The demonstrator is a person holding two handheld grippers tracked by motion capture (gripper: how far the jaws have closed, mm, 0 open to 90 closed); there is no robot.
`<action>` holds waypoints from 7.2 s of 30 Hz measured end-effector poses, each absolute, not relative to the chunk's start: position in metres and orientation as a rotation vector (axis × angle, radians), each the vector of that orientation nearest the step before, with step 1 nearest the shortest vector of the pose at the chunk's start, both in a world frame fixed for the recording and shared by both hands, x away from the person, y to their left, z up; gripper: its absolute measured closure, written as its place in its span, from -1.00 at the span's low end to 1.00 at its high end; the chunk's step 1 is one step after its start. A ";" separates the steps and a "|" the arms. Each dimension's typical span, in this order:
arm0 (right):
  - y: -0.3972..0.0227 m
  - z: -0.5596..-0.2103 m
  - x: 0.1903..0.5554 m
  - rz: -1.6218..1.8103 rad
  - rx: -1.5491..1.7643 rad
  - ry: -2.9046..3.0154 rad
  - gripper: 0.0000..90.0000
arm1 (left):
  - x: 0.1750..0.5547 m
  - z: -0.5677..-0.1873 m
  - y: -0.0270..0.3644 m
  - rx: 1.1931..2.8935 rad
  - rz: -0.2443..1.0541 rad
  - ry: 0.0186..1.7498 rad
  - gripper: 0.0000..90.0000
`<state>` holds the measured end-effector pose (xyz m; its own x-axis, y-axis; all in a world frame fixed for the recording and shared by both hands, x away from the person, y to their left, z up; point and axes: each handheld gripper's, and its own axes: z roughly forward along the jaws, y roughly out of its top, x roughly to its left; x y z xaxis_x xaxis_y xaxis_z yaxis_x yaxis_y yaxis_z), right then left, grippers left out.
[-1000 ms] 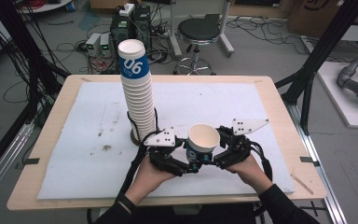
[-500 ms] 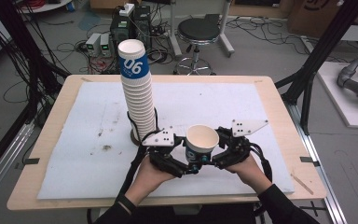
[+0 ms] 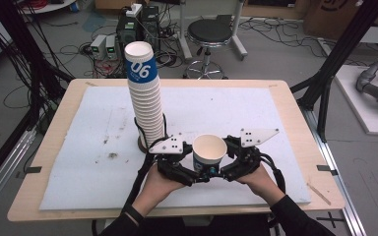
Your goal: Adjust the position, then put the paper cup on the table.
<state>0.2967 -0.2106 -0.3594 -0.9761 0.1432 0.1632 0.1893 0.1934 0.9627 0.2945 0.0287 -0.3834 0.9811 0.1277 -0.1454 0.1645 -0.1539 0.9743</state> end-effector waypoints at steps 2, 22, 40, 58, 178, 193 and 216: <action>-0.210 -0.359 0.296 -1.947 -0.331 -2.405 -0.59 | 0.294 -0.384 0.028 1.735 -0.032 0.217 -0.40; -0.217 -0.354 0.297 -2.017 -0.353 -2.308 -0.56 | 0.295 -0.387 0.029 1.722 -0.020 0.199 -0.39; -0.229 -0.352 0.301 -2.041 -0.389 -2.353 -0.55 | 0.297 -0.380 0.043 1.730 0.053 0.231 -0.69; -0.257 -0.351 0.307 -2.049 -0.447 -2.463 -0.55 | 0.296 -0.367 0.098 1.685 0.177 0.292 -0.69; -0.315 -0.427 0.410 -1.915 -1.548 -2.566 -0.55 | 0.291 -0.399 0.129 1.733 0.281 0.379 -0.68; -0.311 -0.436 0.412 -1.883 -1.573 -2.606 -0.56 | 0.290 -0.400 0.129 1.740 0.278 0.382 -0.68; -0.311 -0.435 0.406 -1.782 -1.585 -2.705 -0.68 | 0.292 -0.400 0.127 1.739 0.270 0.378 -0.68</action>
<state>0.4057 -0.3112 -0.4351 -0.5281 0.8459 0.0750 0.4031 0.1719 0.8989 0.2920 0.1270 -0.4001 0.9184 0.3948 -0.0267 0.1029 -0.1732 0.9795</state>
